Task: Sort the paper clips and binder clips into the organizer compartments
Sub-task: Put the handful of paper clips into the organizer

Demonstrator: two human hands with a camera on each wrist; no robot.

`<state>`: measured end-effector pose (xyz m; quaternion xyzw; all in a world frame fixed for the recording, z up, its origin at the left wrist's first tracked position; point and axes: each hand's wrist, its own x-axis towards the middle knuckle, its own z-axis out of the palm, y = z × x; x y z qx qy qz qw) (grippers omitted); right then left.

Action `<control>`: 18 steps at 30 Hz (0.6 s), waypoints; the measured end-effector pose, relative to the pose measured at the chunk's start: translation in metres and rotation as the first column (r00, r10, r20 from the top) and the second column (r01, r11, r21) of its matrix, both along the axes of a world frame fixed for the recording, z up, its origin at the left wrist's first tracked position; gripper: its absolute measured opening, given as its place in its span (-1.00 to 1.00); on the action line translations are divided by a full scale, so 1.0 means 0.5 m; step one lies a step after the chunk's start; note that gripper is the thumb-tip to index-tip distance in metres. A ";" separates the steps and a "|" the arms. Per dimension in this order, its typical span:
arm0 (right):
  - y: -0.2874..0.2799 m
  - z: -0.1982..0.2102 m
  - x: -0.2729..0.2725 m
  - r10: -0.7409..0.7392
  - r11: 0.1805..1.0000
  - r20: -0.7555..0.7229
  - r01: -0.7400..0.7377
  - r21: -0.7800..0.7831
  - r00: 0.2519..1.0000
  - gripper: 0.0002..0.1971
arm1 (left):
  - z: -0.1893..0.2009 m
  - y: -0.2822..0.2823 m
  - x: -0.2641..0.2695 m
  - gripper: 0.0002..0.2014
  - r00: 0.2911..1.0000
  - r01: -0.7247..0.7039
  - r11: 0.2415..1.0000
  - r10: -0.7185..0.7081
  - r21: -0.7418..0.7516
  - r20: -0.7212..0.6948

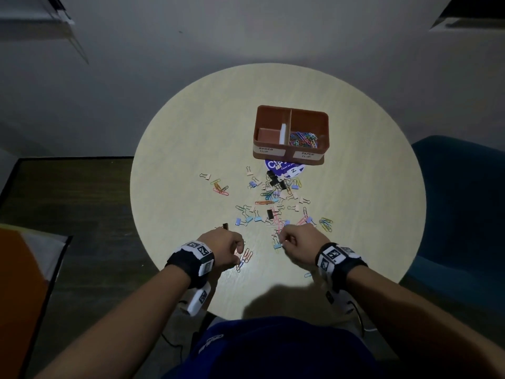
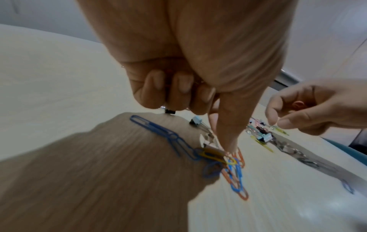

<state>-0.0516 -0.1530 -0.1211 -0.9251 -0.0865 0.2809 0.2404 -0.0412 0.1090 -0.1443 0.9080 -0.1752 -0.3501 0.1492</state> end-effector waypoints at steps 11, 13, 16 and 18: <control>0.116 -0.036 -0.011 0.381 0.919 0.006 -0.379 -0.109 0.924 -0.67 | -0.002 0.050 -0.036 -0.94 0.934 -0.322 0.937 0.338 -0.137 0.117; 0.114 -0.042 -0.006 0.360 0.928 0.026 -0.355 -0.114 0.933 -0.72 | 0.000 0.057 -0.041 -0.93 0.946 -0.285 0.952 0.298 -0.107 0.130; 0.121 -0.047 -0.004 0.331 0.941 0.072 -0.323 -0.102 0.941 -0.72 | 0.001 0.056 -0.053 -0.91 0.965 -0.204 0.979 0.205 -0.023 0.164; 0.130 -0.048 -0.006 0.335 0.939 0.089 -0.326 -0.108 0.938 -0.71 | -0.001 0.045 -0.061 -0.84 0.964 -0.197 0.980 0.189 0.026 0.186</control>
